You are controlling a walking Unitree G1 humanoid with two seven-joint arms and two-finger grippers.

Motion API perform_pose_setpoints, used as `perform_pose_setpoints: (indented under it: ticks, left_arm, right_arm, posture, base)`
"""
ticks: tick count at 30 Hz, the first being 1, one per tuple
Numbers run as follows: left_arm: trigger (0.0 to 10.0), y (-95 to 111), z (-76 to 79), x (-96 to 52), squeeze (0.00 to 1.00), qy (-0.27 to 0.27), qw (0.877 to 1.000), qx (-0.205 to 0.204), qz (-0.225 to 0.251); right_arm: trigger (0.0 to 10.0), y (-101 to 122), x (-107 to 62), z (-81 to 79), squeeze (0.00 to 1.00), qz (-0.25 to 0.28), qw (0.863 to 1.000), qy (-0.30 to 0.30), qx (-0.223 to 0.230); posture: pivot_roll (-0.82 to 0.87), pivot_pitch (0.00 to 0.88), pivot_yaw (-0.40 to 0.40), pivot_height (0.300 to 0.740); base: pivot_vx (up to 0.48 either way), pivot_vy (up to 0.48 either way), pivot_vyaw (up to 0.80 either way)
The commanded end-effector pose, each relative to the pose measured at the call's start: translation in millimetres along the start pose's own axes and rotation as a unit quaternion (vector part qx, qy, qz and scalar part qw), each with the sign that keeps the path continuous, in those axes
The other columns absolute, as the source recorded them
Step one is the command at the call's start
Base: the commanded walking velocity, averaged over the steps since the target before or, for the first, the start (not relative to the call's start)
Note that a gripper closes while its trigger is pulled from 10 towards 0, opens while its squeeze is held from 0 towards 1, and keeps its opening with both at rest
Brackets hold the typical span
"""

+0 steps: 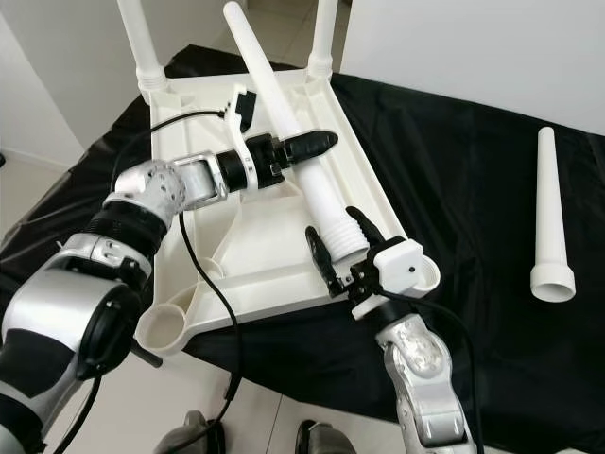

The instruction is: Building children table

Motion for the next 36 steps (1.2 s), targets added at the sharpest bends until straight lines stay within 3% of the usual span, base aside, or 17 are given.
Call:
perform_pose_setpoints:
  ticks: [1,13,14,24,25,28,29,31,33,36]
  left_arm:
    - [0.0,7,9.7,2.3,0.00,-0.049,0.999,0.008,0.013]
    - [0.0,12,13.9,5.2,0.00,-0.071,0.997,-0.015,0.022]
    - [0.0,10,13.8,5.2,0.00,-0.073,0.997,-0.019,0.019]
    - [0.0,7,14.0,6.1,0.00,-0.076,0.997,-0.019,0.011]
    - [10.0,8,15.1,7.2,0.00,-0.077,0.997,-0.008,0.009]
    - [10.0,10,17.5,8.6,0.00,-0.081,0.997,0.010,0.010]
    - [10.0,12,21.4,10.8,0.00,-0.085,0.996,0.040,0.009]
    - [10.0,12,21.4,10.8,0.00,-0.085,0.996,0.040,0.009]
    - [10.0,19,37.0,17.3,0.00,-0.100,0.988,0.117,0.019]
    - [10.0,20,40.5,18.3,0.00,-0.103,0.985,0.133,0.024]
  right_arm:
    - [10.0,-2,-4.6,2.6,0.00,-0.013,1.000,-0.004,-0.006]
    - [10.0,-4,-6.4,4.4,0.00,-0.024,1.000,-0.002,-0.003]
    - [10.0,-4,-6.3,4.0,1.00,-0.023,1.000,0.001,0.002]
    - [10.0,-2,-5.7,3.5,1.00,-0.021,1.000,0.005,0.019]
    - [10.0,-2,-4.9,3.8,1.00,-0.025,0.999,0.006,0.023]
    - [10.0,-1,-3.7,4.2,1.00,-0.032,0.999,0.006,0.027]
    - [10.0,-1,-1.0,5.5,0.00,-0.041,0.999,0.003,0.029]
    - [10.0,-1,-1.0,5.5,0.00,-0.041,0.999,0.003,0.029]
    - [10.0,-4,8.7,10.6,0.00,-0.078,0.996,0.001,0.030]
    - [10.0,-5,10.7,11.9,0.00,-0.088,0.996,0.001,0.030]
  posture:
    - [-0.01,0.147,0.006,0.740]
    - [-0.01,0.147,0.002,0.740]
    - [-0.01,0.147,0.000,0.740]
    - [-0.01,0.142,-0.004,0.740]
    - [-0.01,0.141,-0.005,0.740]
    - [-0.01,0.140,-0.007,0.740]
    - [-0.01,0.137,-0.010,0.740]
    - [-0.01,0.137,-0.010,0.740]
    - [-0.01,0.132,-0.017,0.740]
    - [-0.01,0.132,-0.017,0.740]
  base:
    - [0.000,0.000,0.00]
    - [0.000,0.000,0.00]
    - [0.000,0.000,0.00]
    - [0.000,0.000,0.00]
    - [0.000,0.000,0.00]
    - [0.000,0.000,0.00]
    - [0.000,0.000,0.00]
    - [0.000,0.000,0.00]
    - [0.000,0.000,0.00]
    - [0.000,0.000,0.00]
Point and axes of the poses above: a point about 5 cm out from each wrist's last joint towards the gripper, its own x axis pointing out of the wrist towards the gripper, its own y axis along the axis of the wrist's last joint, z = x × y, the point moved 3 cm from there along x, pointing out of the wrist towards the gripper, and after that the axes turned 3 degrees about x, right-handed, at the moved point
